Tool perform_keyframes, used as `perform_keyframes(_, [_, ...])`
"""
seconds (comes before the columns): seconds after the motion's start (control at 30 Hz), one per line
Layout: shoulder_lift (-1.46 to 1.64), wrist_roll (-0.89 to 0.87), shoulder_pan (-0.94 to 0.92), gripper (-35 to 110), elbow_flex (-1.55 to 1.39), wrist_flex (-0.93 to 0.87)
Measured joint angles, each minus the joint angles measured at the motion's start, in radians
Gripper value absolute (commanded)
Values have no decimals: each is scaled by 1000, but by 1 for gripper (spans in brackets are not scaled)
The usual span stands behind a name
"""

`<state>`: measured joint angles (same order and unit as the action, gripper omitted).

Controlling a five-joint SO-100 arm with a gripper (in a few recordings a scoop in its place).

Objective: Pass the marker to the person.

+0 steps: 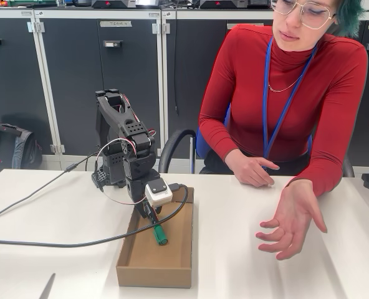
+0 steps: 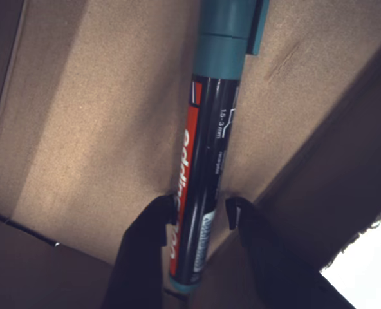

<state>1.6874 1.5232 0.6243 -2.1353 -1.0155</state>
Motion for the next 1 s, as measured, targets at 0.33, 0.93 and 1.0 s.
perform_keyframes(0.33, [-8, -14, -5, -5, 12, 0])
perform_keyframes(0.93, [245, -204, 149, -5, 153, -267])
perform_keyframes(1.0, [287, -224, 173, -5, 186, -314])
